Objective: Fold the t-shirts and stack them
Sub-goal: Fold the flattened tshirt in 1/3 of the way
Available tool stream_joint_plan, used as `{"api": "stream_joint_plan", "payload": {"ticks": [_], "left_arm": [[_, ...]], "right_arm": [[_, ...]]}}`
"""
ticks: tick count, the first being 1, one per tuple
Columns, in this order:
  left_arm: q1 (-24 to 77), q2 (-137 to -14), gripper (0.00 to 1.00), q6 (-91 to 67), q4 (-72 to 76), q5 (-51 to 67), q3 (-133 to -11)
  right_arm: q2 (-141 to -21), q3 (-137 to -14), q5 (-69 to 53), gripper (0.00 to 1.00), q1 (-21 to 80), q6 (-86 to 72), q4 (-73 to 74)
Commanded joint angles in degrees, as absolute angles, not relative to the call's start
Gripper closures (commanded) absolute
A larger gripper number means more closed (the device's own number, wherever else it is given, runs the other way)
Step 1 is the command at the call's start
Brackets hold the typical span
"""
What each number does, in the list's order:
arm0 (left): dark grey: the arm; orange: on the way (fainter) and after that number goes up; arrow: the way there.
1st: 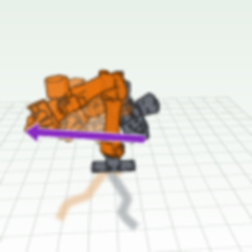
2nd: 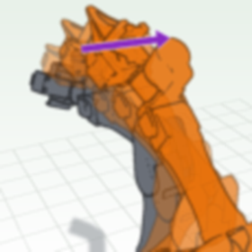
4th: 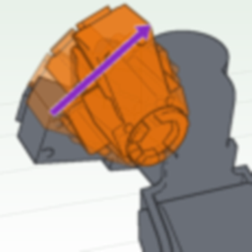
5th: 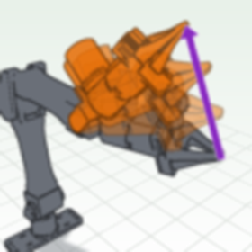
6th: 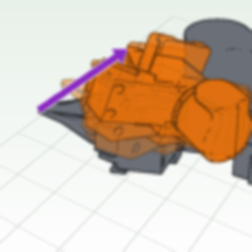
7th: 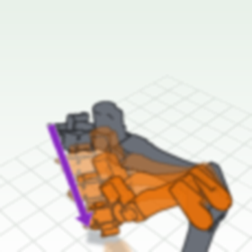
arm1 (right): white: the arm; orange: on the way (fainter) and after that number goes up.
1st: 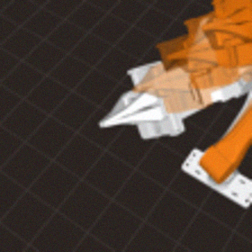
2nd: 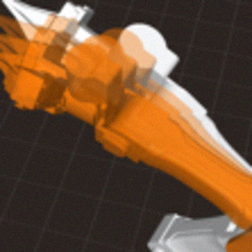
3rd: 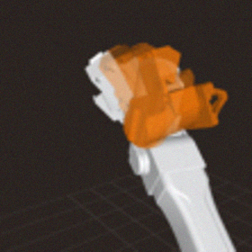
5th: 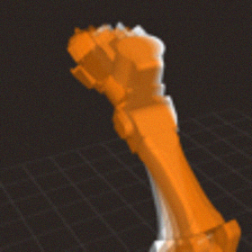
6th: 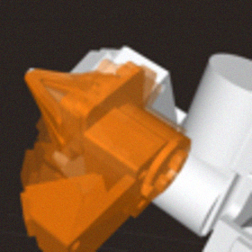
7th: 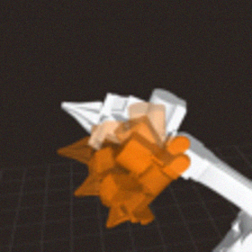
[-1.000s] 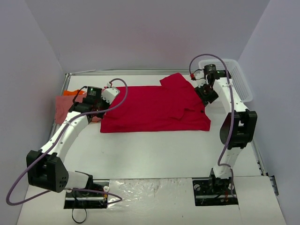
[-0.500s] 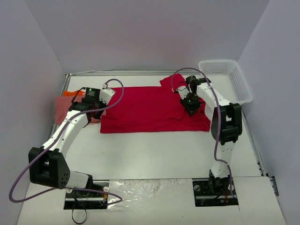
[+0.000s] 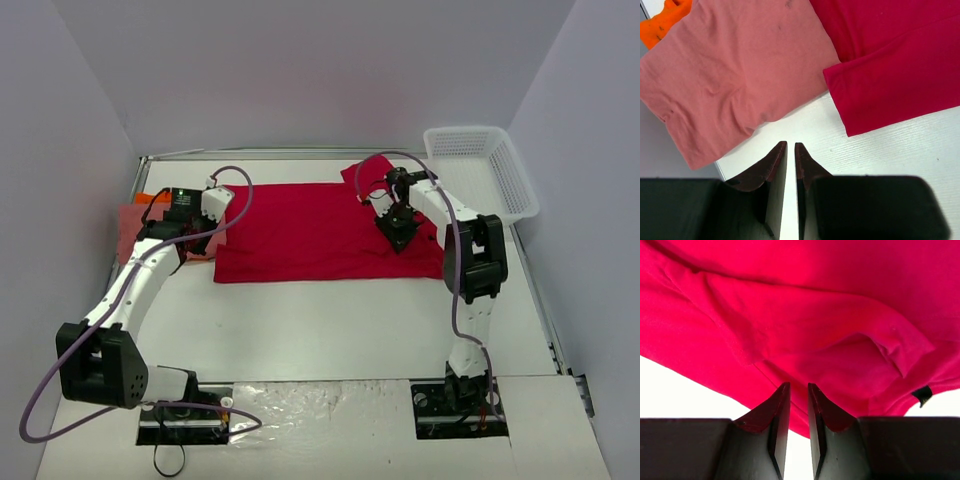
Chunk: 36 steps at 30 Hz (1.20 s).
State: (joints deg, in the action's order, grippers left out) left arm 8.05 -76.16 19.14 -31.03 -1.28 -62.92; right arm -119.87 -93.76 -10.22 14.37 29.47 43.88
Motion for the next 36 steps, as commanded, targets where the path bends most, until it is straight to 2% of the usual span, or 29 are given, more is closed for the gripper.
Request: {"api": "stream_joint_plan", "payload": {"ticks": [1,26,36], "left_arm": [[7.47,-74.62,0.88,18.11,-30.94,-0.97,-63.37],[6.50,-75.50,0.88,18.28,-29.71,-0.18,-61.88],[5.27,-74.35,0.88,18.19,-29.36,1.67,-60.64]], "right_arm": [[-121.64,-93.25,-11.16,0.83,15.12,29.36,45.35],[-130.08,-105.29,-10.02,0.83,17.49,26.98,45.53],[-134.38,-116.09,-8.35,0.83,18.63,24.97,45.27]]}}
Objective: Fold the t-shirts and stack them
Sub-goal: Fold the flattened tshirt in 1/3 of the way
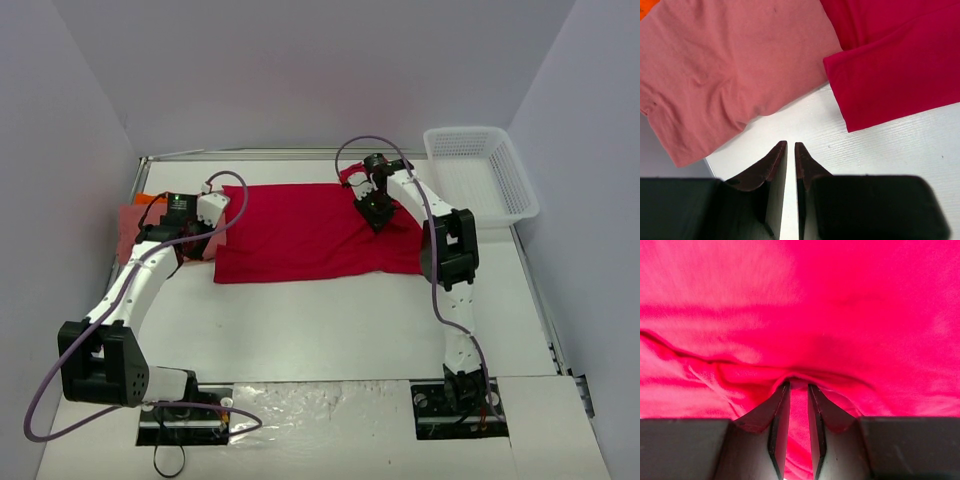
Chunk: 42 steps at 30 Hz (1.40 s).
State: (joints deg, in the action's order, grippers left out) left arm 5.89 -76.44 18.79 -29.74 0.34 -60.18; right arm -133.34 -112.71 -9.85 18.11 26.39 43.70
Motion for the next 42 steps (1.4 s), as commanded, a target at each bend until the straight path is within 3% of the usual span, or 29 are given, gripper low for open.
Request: {"api": "stream_joint_plan", "payload": {"ticks": [1,15,22,24,32,42], "left_arm": [[5.10,-74.27,0.88,18.11,-29.44,2.02,-60.64],[4.39,-74.62,0.88,18.11,-29.80,3.25,-61.00],[4.48,-73.57,0.92,18.37,-31.20,8.77,-61.52],[4.57,-73.74,0.95,19.33,-32.51,12.03,-61.87],[8.96,-75.93,0.98,21.53,-31.30,13.01,-60.65],[13.01,-83.32,0.98,24.16,-25.50,11.42,-56.26]], "right_arm": [[-134.65,-117.76,-8.09,0.83,18.55,24.70,45.00],[-131.58,-116.73,-6.86,0.83,17.58,23.64,43.60],[-120.07,-103.90,-4.14,0.89,14.86,24.34,40.43],[-115.85,-99.00,-3.43,1.00,13.72,25.04,40.43],[-105.04,-86.05,-2.02,1.00,9.58,26.98,39.99],[-102.30,-79.45,-0.35,1.00,9.40,26.81,40.08]]}}
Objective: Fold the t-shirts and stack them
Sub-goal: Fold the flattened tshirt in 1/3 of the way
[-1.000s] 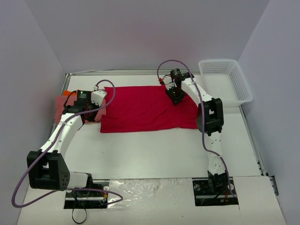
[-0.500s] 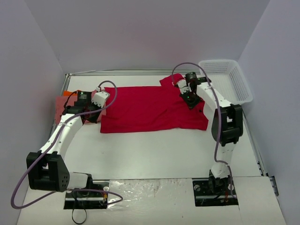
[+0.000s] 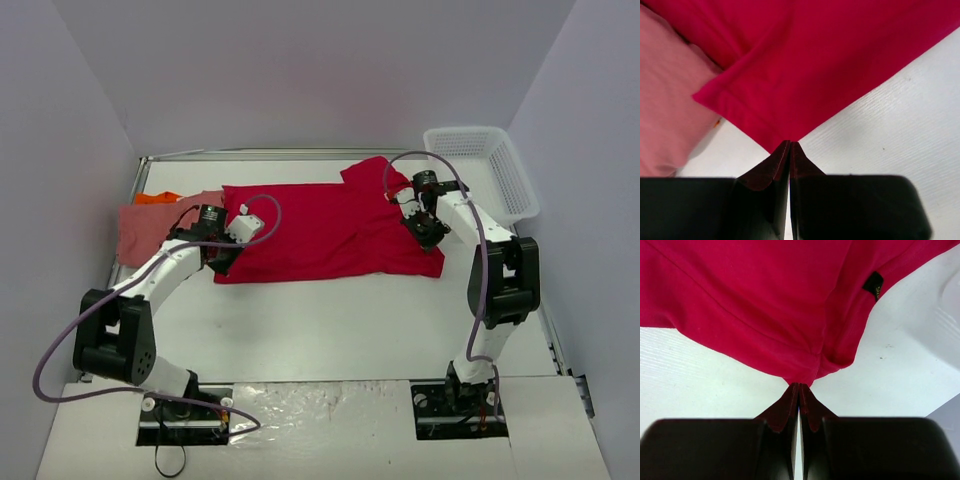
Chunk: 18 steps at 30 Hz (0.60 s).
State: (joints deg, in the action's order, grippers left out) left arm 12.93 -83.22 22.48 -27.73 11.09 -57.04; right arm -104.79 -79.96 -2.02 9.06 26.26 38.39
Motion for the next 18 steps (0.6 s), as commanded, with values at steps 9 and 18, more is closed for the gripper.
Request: {"api": "stream_joint_plan", "payload": {"ticks": [9,18], "left_arm": [[13.27,-89.29,0.98,25.93,-20.05,9.76,-55.64],[13.45,-93.86,0.98,26.10,-20.03,9.49,-57.39]], "right_arm": [[-104.06,-79.37,-0.18,1.00,9.32,25.58,39.99],[-105.20,-79.54,1.48,1.00,9.32,24.79,40.16]]}}
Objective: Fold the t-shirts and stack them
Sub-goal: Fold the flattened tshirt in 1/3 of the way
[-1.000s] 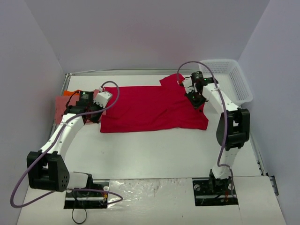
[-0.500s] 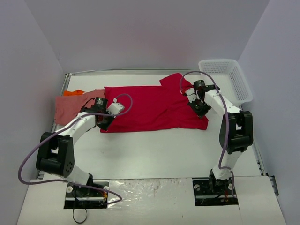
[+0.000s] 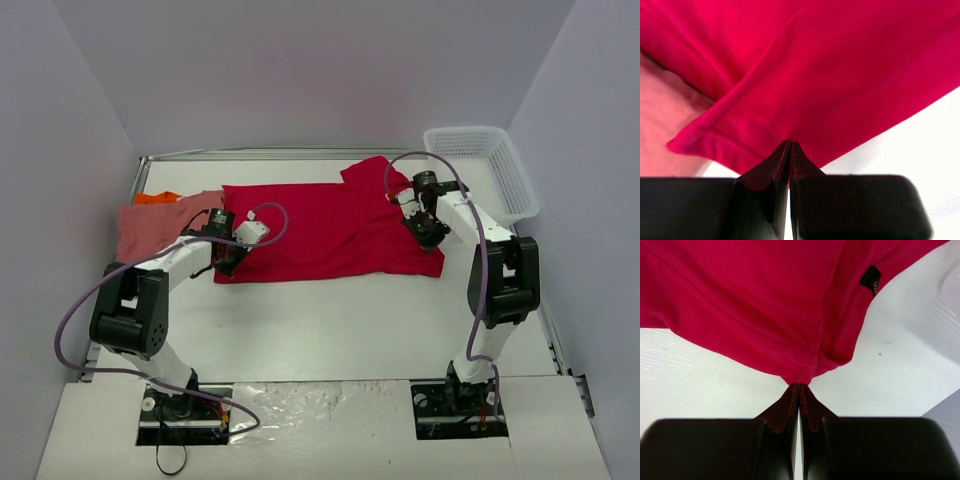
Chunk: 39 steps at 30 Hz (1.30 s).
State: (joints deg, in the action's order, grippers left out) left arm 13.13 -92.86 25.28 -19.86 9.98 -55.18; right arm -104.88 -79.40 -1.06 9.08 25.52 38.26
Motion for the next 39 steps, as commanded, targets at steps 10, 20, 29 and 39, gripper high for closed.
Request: {"api": "stream_joint_plan", "payload": {"ticks": [10,20,29,39], "left_arm": [[13.71,-99.58,0.98,28.21,-28.04,9.67,-61.61],[14.41,-99.58,0.98,27.16,-29.00,8.53,-60.91],[15.47,-98.35,0.98,26.28,-28.48,6.94,-60.03],[15.47,-96.16,0.98,29.00,-30.93,4.66,-58.19]], "right_arm": [[-106.08,-80.07,1.67,1.00,9.32,24.17,40.08],[-110.47,-77.87,0.62,1.00,9.14,27.24,39.99],[-118.99,-80.33,0.61,1.00,8.44,28.30,37.00],[-119.71,-75.77,4.13,1.00,7.21,30.41,37.35]]}}
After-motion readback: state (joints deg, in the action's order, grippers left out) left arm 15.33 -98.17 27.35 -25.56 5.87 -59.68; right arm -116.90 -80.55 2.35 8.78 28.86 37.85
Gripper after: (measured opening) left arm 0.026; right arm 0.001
